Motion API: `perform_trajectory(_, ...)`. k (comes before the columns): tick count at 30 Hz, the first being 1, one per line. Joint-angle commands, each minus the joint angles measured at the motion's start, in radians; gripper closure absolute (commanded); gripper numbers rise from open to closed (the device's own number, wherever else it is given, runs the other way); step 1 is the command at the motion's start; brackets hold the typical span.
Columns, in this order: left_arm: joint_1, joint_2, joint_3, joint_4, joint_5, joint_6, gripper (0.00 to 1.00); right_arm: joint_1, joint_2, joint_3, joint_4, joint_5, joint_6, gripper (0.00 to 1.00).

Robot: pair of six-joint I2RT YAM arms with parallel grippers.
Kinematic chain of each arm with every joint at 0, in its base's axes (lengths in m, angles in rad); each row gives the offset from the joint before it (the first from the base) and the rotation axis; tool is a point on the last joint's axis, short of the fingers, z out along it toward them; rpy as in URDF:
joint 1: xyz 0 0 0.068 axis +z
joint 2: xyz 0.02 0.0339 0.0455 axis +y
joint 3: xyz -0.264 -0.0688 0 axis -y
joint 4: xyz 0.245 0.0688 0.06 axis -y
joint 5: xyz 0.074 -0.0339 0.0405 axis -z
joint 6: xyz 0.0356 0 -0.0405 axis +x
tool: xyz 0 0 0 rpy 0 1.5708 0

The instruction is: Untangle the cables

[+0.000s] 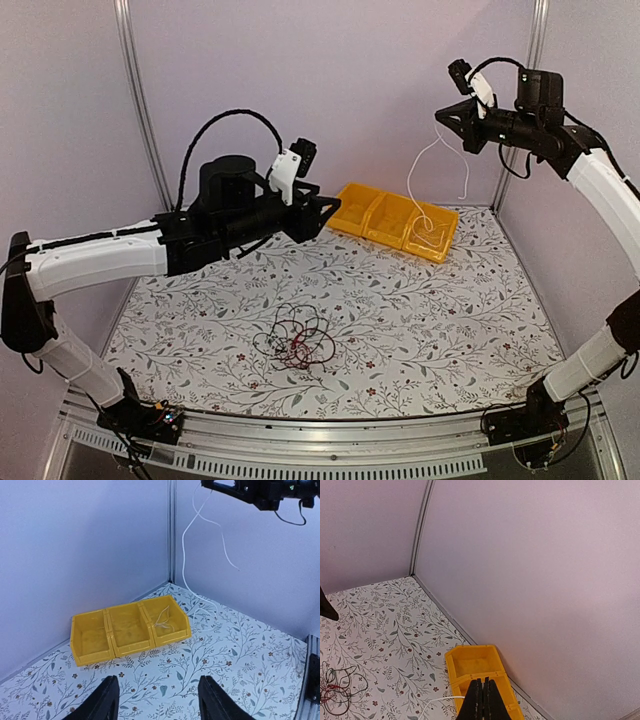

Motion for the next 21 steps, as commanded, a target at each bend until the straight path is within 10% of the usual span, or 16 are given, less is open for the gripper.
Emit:
perform_trajectory(1,0.055,-0.001,-0.089,-0.029,-0.094,0.106,0.45,-0.048,0.049,-0.010,0.068,0.039,0.040,1.00)
perform_trajectory(21,0.068,-0.051,-0.133,-0.034,-0.092,0.102,0.45,-0.227,0.407,0.101,0.132,0.005,0.090,1.00)
